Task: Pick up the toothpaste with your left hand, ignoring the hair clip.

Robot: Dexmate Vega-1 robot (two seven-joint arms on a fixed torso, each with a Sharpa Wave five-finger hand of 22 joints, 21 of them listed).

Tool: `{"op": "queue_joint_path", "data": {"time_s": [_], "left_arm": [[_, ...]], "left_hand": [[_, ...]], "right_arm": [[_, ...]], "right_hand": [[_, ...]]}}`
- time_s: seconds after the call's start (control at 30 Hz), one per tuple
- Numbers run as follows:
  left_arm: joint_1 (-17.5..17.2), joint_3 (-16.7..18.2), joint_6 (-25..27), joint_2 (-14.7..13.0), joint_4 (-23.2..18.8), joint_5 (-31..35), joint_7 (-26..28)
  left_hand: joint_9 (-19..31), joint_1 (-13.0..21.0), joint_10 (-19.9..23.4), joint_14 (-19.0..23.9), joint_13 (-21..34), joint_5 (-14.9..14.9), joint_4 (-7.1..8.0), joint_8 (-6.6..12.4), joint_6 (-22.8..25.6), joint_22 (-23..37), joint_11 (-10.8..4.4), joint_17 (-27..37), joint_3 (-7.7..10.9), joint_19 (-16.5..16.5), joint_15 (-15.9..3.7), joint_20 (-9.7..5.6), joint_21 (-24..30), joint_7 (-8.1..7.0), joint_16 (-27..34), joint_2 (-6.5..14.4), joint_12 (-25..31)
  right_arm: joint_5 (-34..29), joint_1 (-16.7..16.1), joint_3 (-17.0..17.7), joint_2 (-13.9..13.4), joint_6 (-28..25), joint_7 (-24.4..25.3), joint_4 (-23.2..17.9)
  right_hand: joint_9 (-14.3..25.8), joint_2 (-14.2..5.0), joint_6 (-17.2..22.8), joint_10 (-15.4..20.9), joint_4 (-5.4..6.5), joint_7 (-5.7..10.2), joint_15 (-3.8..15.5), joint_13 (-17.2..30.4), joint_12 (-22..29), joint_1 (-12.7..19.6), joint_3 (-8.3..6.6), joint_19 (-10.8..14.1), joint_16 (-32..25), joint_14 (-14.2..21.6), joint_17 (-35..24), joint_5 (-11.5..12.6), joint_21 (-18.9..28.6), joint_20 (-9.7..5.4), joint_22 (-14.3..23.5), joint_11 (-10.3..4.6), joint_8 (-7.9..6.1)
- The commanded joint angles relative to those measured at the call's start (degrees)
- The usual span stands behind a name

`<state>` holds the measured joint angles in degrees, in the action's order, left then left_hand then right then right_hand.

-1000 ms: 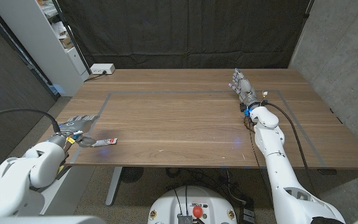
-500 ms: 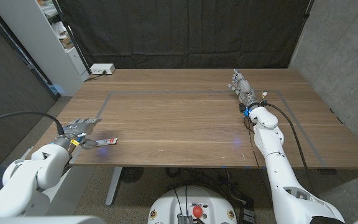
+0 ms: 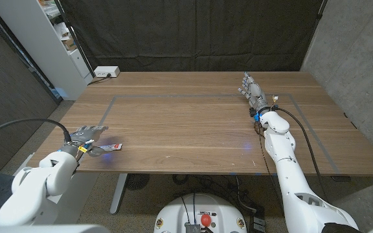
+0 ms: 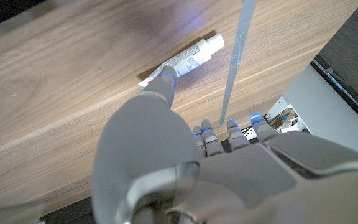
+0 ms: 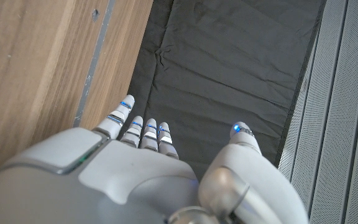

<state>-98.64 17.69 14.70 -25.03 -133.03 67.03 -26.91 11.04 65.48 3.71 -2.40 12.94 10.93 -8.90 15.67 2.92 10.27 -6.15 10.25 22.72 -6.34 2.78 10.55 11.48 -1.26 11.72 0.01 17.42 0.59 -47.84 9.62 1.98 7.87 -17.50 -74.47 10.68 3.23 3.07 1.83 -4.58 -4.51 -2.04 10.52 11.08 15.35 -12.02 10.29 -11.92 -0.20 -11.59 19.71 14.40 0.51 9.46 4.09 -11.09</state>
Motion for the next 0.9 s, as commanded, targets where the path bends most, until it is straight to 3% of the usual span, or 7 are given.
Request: {"op": "queue_joint_path", "data": {"time_s": [0.03, 0.33, 0.9], "left_arm": [[0.2, -2.0, 2.3, -1.3, 0.6, 0.0, -0.3], [0.5, -3.4, 3.6, -2.3, 1.1, 1.1, -0.1], [2.4, -7.0, 6.4, -4.1, 3.4, 1.3, 0.3]], "left_hand": [[0.3, 0.3, 1.7, 1.5, 0.3, 0.2, 0.06, 0.69, 2.2, 0.1, -0.68, 0.1, -0.36, 0.7, -0.19, 0.19, 0.3, -0.27, 0.7, 0.2, 0.7], [0.4, 0.5, 5.4, 3.5, 0.7, 0.1, 0.06, 1.62, 6.2, 0.1, -1.22, 0.0, -0.63, 1.2, -1.5, 0.55, 0.3, -1.24, 0.8, 0.5, 1.9], [0.5, 0.2, 7.0, 5.0, 0.9, 0.0, 0.23, 1.84, 8.0, 0.1, -1.15, 0.0, -1.06, 1.5, -2.24, 0.85, 0.3, -2.04, 1.0, 0.5, 2.2]], "right_arm": [[0.0, 0.3, 0.3, 0.1, 0.2, -0.2, 0.9], [0.1, 0.3, 0.6, 0.1, 0.3, -0.3, 1.1], [0.0, 0.5, 0.9, 0.3, 0.6, -0.2, 2.0]], "right_hand": [[0.1, -0.28, 0.3, 0.4, -0.07, 0.17, -0.06, 0.2, 0.0, 0.5, 0.0, 0.5, -0.1, 0.2, -0.3, 0.4, -0.1, -0.04, 0.3, 0.0, -0.17], [0.1, -0.33, 0.3, 0.4, -0.08, 0.22, -0.04, 0.2, 0.0, 0.5, 0.08, 0.6, -0.1, 0.3, -0.4, 0.5, -0.4, -0.02, 0.3, -0.03, -0.2], [0.1, -0.42, 0.4, 0.4, -0.09, 0.24, -0.02, 0.2, 0.0, 0.4, 0.19, 0.8, -0.2, 0.3, -0.4, 0.5, -0.7, 0.0, 0.3, 0.02, -0.21]]}}
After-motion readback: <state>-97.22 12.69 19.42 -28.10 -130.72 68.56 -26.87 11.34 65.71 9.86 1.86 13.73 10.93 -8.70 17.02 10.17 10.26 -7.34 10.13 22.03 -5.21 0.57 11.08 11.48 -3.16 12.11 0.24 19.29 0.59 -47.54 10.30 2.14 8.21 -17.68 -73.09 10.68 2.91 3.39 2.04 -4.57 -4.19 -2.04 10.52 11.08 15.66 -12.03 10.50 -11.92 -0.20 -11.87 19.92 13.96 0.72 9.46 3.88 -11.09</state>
